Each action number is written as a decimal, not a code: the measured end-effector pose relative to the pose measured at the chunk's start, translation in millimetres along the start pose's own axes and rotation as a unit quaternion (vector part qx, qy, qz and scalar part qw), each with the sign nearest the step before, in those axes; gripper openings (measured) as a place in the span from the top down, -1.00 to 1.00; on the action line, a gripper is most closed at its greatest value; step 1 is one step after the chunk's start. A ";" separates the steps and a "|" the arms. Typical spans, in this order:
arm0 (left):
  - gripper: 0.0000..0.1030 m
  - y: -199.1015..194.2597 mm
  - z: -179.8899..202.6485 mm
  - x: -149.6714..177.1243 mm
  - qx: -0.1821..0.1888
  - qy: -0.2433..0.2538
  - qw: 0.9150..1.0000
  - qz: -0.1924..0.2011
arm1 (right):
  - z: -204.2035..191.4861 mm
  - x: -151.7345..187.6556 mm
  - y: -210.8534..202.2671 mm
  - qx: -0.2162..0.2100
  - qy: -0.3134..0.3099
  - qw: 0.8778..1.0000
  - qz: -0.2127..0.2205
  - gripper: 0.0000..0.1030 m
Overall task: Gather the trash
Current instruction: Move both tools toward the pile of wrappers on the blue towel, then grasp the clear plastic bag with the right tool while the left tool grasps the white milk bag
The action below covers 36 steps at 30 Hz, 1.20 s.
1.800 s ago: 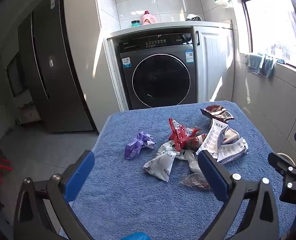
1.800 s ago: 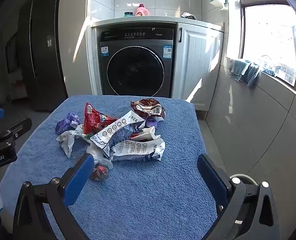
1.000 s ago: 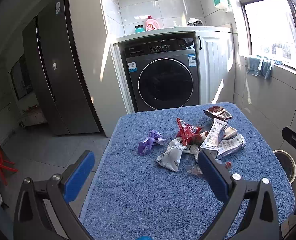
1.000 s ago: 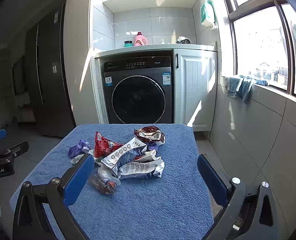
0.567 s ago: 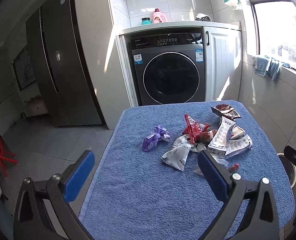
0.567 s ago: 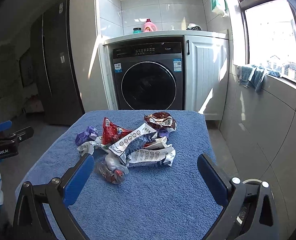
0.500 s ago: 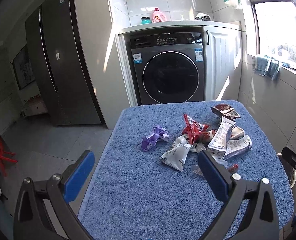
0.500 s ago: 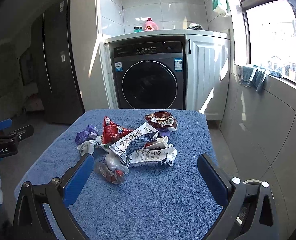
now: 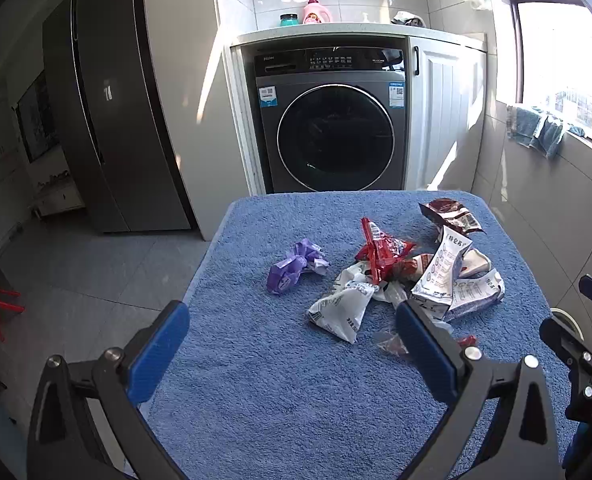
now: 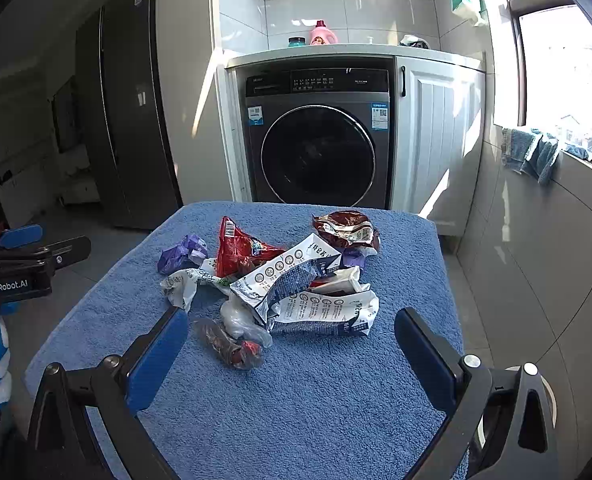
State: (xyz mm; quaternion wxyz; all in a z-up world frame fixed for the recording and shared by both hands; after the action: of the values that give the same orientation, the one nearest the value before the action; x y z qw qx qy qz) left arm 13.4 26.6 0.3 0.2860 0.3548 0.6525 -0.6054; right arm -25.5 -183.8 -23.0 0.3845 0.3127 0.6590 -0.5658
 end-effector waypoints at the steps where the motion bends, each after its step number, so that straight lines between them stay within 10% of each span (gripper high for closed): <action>1: -1.00 3.2 -0.3 -0.2 0.001 -0.001 1.000 -0.003 | -0.5 0.4 2.3 -0.004 -0.002 1.000 -0.003 -1.00; 16: -1.00 50.2 0.7 9.1 0.024 0.009 0.999 -0.048 | -5.0 12.7 40.0 -0.052 -0.019 0.997 -0.051 -0.77; 29: -0.96 128.6 31.2 8.0 0.115 0.054 0.986 -0.104 | -7.6 34.8 99.0 -0.111 -0.008 0.985 -0.131 -0.08; 36: 0.10 169.8 35.7 19.4 0.132 0.043 0.978 -0.156 | -12.7 44.3 113.8 -0.132 -0.015 0.978 -0.159 0.67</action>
State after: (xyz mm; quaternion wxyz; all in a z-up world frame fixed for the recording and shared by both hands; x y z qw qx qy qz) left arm 137.5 -4.0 -118.6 0.1102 0.3093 0.6260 -0.7074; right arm 46.4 -153.6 -117.9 0.3378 0.1417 0.7634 -0.5320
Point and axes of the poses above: each gripper's, at about its wrist camera, not at the fingertips, and y roughly the way its jaws point, z to its right, x to its underside, the point moved 1 cm from there along y, roughly the way its jaws point, and after that the axes turned 1 degree about z, right-handed, at the moved point
